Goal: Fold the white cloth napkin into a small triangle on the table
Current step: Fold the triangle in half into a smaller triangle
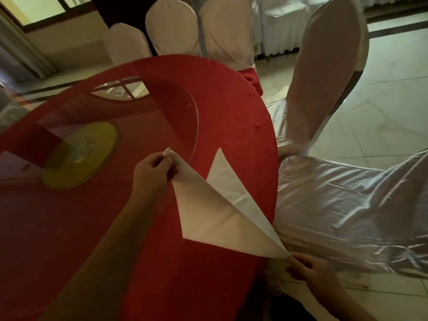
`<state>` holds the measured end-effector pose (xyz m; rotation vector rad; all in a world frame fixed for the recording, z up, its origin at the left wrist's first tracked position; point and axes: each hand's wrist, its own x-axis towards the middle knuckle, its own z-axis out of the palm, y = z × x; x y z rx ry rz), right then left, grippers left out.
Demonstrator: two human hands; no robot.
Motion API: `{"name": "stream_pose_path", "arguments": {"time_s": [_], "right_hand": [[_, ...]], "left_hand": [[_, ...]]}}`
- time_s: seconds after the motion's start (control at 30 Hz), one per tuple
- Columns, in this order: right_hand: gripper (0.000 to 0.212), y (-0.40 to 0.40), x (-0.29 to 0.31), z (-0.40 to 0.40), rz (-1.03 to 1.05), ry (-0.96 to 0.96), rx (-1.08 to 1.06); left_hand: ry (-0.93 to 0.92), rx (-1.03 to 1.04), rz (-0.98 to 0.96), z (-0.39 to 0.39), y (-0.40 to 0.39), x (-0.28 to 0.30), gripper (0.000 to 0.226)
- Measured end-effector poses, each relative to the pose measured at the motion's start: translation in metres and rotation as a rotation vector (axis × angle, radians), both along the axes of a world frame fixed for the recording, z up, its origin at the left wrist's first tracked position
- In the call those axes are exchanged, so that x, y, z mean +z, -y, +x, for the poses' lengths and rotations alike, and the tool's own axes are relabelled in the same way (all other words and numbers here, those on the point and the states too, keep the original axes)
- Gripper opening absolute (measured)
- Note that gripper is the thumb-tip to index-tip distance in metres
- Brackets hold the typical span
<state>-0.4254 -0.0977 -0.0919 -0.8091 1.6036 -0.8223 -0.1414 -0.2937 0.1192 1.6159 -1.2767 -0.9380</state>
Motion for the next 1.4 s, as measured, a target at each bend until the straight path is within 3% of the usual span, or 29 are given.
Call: {"name": "stream_pose_path", "arguments": {"time_s": [0.27,0.53,0.83,1.07,1.2,1.3,1.4], "right_hand": [[0.018,0.018,0.006,-0.017,0.093,-0.067,0.116],[0.017,0.030,0.006,-0.024,0.205,-0.139,0.192],[0.026,0.047,-0.003,-0.025,0.247,-0.136,0.271],[0.036,0.062,-0.002,-0.026,0.304,-0.105,0.369],[0.033,0.077,0.011,-0.027,0.266,-0.127,0.467],[0.031,0.074,0.014,-0.038,0.152,-0.356,0.625],[0.031,0.072,0.024,-0.046,-0.019,-0.534,0.651]], "left_hand": [[0.163,-0.073,0.157,-0.053,0.120,-0.075,0.023],[0.347,-0.098,0.308,-0.074,0.163,-0.151,0.041],[0.565,-0.126,0.214,-0.082,0.169,-0.183,0.026],[0.586,-0.034,0.062,-0.082,0.149,-0.174,0.038],[0.643,0.022,-0.094,-0.078,0.089,-0.159,0.033],[0.745,0.038,-0.135,-0.077,0.012,-0.169,0.034],[0.883,0.061,0.017,-0.075,-0.053,-0.185,0.051]]}}
